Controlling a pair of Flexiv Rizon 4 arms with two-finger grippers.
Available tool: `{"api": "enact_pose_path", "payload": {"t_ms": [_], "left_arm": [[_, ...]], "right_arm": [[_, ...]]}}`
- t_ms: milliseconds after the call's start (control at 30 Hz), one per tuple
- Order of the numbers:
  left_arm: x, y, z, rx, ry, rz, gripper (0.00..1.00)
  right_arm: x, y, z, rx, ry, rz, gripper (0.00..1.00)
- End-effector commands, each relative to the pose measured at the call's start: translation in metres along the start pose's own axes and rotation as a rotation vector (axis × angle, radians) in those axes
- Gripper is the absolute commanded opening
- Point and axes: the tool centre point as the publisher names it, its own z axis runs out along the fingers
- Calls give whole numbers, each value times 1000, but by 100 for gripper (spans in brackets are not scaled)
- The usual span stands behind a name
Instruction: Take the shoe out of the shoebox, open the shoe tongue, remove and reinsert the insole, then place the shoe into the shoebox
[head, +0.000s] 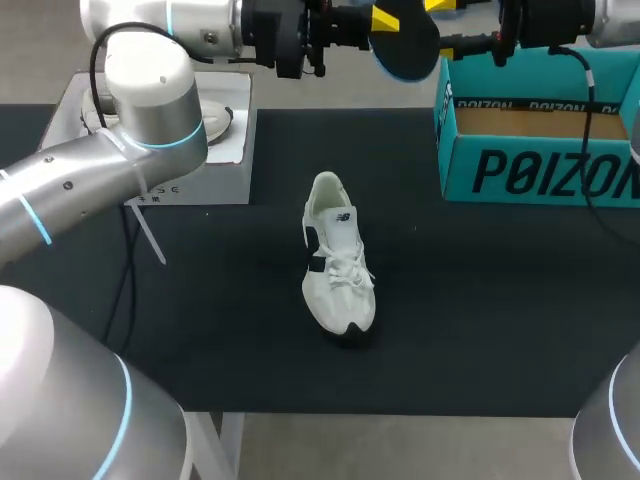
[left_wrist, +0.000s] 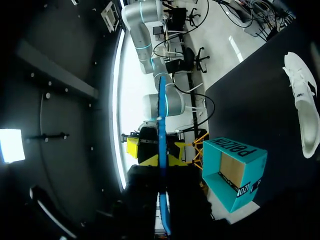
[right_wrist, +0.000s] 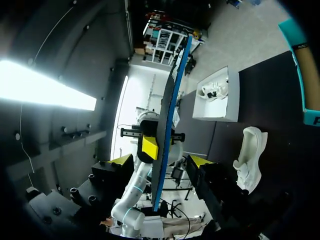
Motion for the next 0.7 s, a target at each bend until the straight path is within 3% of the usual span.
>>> {"api": "enact_pose_path", "payload": {"t_ms": [33, 433, 567, 600, 633, 700], "left_arm": [[0, 5, 2, -4, -8, 0, 0], [1, 14, 9, -13, -22, 5, 0], [0, 15, 10, -11, -24, 6, 0], [0, 16, 10, -11, -23, 6, 0], [0, 16, 10, -11, -24, 5, 0], [0, 16, 10, -12, -25, 5, 0]], "right_arm": [[0, 3, 2, 7, -9, 5, 41], [-2, 0, 7, 28, -24, 15, 32], [-3, 0, 8, 32, -25, 17, 18], [-4, 0, 8, 34, -26, 17, 13], [-4, 0, 8, 36, -26, 17, 0], [-4, -1, 9, 39, -25, 19, 0]]}}
